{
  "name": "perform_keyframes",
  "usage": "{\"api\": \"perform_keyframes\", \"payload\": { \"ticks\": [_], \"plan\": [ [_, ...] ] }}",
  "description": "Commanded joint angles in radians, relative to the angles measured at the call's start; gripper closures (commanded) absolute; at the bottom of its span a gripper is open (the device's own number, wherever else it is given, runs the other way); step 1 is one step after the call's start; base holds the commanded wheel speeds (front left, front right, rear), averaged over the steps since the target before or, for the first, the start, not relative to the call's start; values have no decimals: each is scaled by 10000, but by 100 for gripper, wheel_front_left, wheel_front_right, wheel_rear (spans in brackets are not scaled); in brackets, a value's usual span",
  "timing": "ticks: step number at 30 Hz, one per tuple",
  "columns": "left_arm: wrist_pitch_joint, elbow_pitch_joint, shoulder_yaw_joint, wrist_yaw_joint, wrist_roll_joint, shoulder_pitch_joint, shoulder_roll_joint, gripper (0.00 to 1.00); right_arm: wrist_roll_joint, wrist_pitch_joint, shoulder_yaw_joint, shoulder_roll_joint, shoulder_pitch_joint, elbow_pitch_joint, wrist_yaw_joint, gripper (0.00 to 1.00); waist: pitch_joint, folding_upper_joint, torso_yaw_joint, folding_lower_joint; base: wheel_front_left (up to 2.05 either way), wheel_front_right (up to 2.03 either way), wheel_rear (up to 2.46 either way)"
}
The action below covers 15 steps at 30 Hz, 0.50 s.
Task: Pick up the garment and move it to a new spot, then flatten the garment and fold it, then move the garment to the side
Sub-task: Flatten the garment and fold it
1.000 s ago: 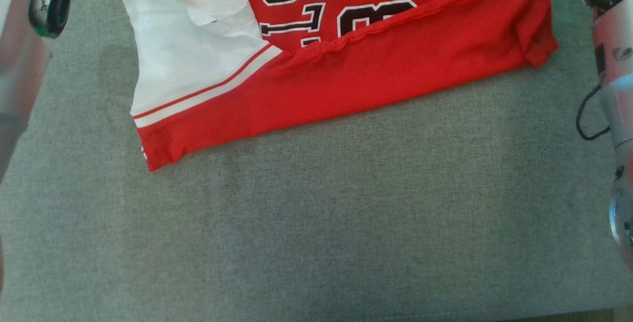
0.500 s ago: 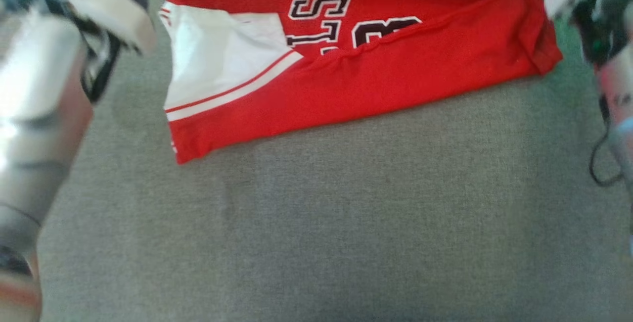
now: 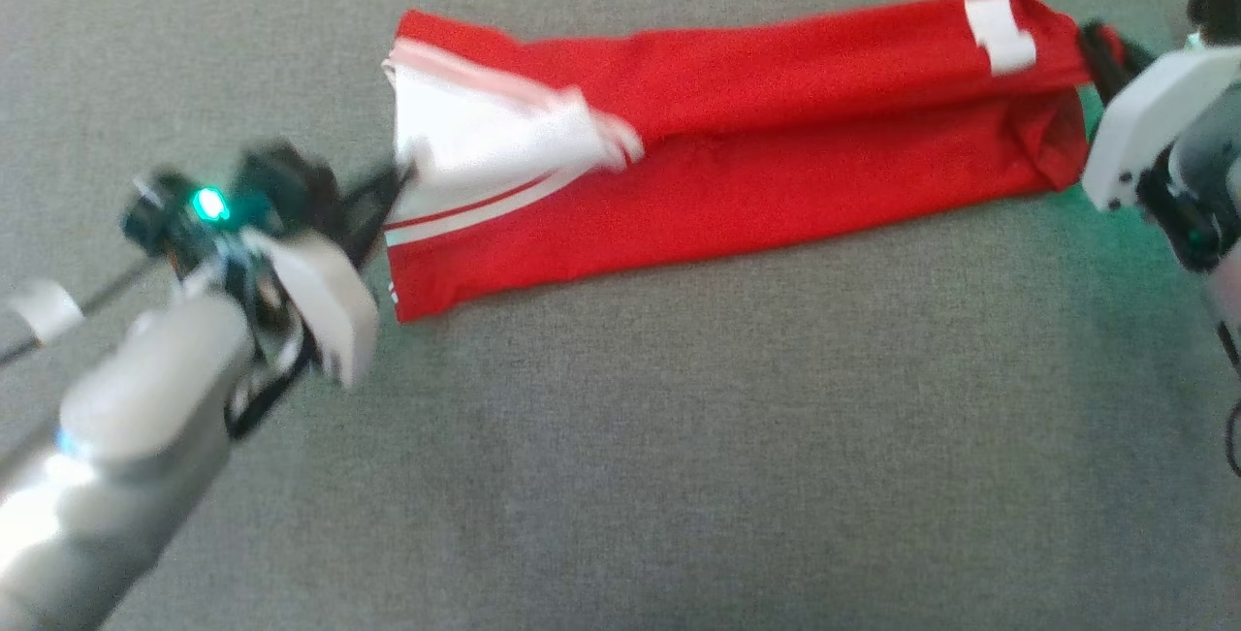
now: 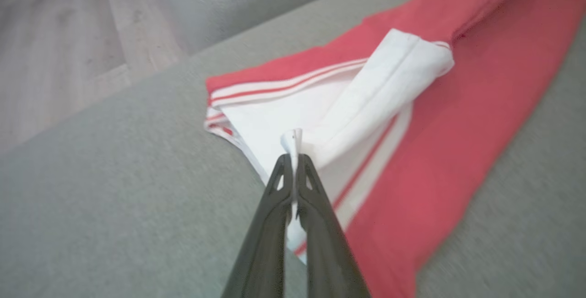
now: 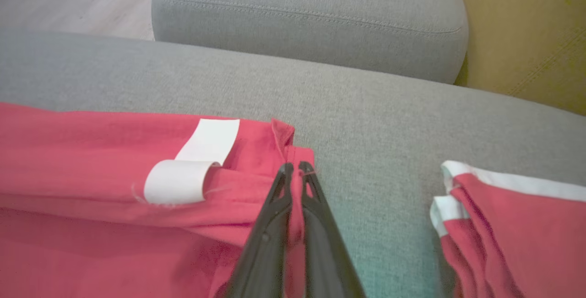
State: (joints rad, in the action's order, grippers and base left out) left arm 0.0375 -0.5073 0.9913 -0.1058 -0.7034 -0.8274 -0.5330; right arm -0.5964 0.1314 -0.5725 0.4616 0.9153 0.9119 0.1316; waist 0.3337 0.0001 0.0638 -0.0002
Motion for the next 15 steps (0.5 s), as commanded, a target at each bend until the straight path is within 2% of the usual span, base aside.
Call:
{"api": "perform_keyframes", "payload": {
  "ticks": [1,8,15],
  "plan": [
    [329,638,-244,27,-78,-122,-688,100,-289,235,-268,344,-238,-378,-9,100,-97,-1,28,2,0,0,0],
    [1280,2277,-2,623,-149,527,-1317,100,-1021,1342,-1344,1032,-539,-955,-9,100,-171,-1,1,2,0,0,0],
    [1398,2503,61,972,-37,637,-1422,100,-1620,2255,-2013,1520,-520,-1340,-9,100,-92,-1,-110,2,0,0,0]
  ]
}}
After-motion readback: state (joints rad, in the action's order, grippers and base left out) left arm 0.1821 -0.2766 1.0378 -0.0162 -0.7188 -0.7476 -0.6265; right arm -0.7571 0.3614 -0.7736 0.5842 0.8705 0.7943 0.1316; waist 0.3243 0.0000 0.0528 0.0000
